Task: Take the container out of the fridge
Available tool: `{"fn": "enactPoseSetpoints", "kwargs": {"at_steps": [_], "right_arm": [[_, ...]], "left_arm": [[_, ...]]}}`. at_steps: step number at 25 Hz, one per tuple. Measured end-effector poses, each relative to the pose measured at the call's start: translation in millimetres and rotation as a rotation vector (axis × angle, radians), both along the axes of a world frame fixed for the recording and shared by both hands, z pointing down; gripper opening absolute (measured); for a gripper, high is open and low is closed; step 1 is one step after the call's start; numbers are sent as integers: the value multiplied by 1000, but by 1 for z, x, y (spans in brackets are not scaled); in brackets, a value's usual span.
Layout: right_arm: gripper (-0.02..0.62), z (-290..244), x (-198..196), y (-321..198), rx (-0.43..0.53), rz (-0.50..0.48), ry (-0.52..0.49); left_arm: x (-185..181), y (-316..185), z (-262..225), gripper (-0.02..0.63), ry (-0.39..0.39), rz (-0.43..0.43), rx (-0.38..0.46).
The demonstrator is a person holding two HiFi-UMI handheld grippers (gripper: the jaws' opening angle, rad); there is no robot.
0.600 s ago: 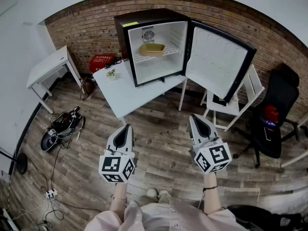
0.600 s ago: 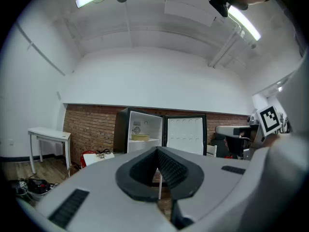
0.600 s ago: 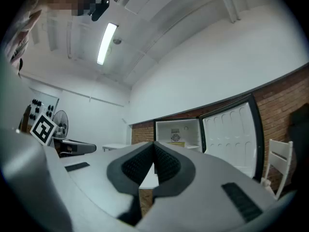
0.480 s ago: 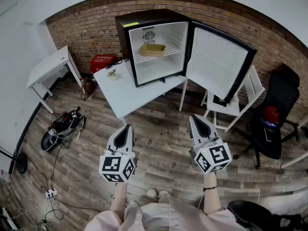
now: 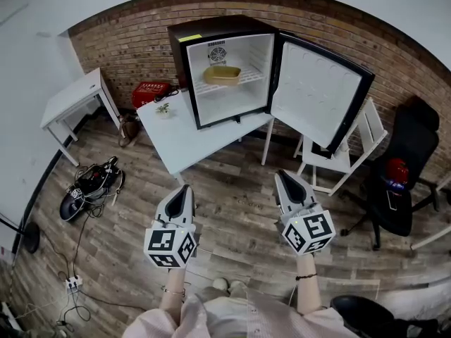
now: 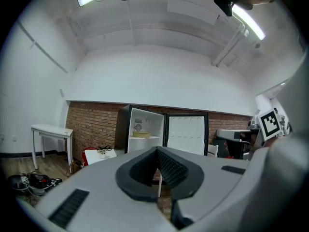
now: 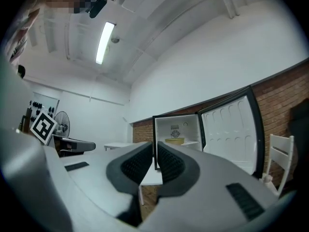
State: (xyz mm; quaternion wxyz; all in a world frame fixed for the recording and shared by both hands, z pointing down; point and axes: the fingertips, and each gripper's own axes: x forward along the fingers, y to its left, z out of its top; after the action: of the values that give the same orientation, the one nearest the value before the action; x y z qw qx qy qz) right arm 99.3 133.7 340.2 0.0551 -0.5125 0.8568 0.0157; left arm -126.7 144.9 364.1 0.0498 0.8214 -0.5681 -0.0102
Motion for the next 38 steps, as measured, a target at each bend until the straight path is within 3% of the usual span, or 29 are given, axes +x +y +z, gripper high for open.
{"fn": "enactPoseSetpoints", "kwargs": {"at_steps": [20, 28, 38], "right_arm": [[247, 20, 12, -24, -37, -17, -15], [261, 30, 8, -54, -56, -19, -4], [259, 44, -12, -133, -96, -41, -1]], "left_arm": [[20, -12, 20, -9, 8, -5, -41], [17, -40, 29, -9, 12, -3, -59], [5, -124, 39, -9, 24, 8, -75]]}}
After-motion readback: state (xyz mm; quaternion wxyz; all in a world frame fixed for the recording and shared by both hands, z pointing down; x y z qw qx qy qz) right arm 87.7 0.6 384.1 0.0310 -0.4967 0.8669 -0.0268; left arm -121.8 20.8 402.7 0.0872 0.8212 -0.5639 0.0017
